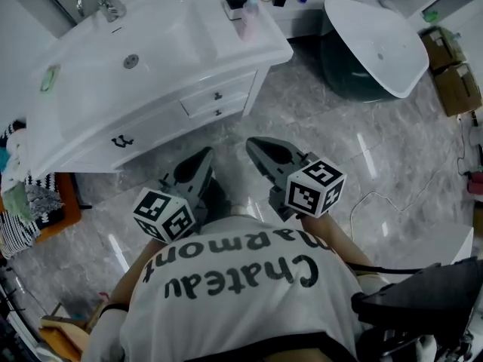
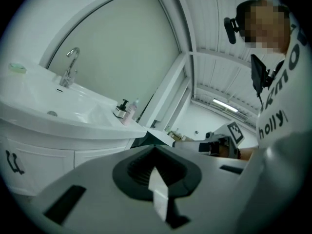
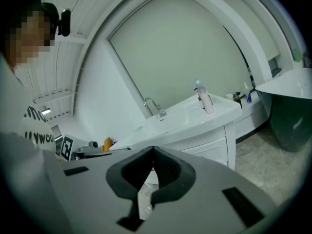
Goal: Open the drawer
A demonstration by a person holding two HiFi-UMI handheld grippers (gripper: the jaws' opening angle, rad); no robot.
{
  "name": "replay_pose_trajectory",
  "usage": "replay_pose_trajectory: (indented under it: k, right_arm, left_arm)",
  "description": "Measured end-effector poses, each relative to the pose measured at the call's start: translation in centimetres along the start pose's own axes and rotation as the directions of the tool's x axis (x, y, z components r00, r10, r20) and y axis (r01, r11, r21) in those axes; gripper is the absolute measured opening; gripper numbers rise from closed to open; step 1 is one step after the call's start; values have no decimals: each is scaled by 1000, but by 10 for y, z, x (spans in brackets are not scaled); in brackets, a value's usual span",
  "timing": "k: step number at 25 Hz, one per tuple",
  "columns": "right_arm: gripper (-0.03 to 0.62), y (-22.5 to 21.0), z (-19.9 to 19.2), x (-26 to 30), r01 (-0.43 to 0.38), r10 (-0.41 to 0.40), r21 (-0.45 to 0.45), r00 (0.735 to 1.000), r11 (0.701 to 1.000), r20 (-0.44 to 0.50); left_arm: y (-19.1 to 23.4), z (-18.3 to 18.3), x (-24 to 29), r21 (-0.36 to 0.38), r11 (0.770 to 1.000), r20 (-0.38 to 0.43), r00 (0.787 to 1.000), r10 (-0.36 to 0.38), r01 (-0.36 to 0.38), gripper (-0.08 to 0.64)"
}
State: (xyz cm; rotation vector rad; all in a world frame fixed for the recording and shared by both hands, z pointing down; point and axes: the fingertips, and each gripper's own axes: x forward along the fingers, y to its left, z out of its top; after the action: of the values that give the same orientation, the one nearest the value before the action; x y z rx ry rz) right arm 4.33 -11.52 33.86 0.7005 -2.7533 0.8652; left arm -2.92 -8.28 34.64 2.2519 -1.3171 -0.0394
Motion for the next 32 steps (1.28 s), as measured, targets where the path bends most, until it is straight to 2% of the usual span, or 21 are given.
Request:
replay_pose_trajectory:
  k: [4,8,14,21,25,29,32]
  right_arm:
    - [11,-15,7,23,27,-27,44,1000,999,7]
    - [11,-33,14,51,49,-49,50,999,998,-5]
    - [11,-48,22,89,73,-72,62,997,995,-19]
    - [11,-61,21,120,74,-74,78,997,994,-3]
    - [11,-70,2,131,53,-48,96,997,994,-52]
    - [11,-81,-20,141,-18,28,99,994,995,-102]
    - [11,-89,-35,151,-66,75,87,992,994,-101]
  left_arm:
    - [20,4,21,15,999,-71,996,-48,50,8]
    - [43,10,44,55,994,-125,988,-90,98,8]
    - [64,20,66,115,974,-188,967,-171,195,8]
    - [91,15,79,113,969,-238,953,-189,221,8]
    - [99,-3,82,130,976,-262,955,-135,174,8]
    - [109,-20,86,79,996,-227,973,-33,52,8]
    - [121,-30,86,47,999,-193,981,30,-22,8]
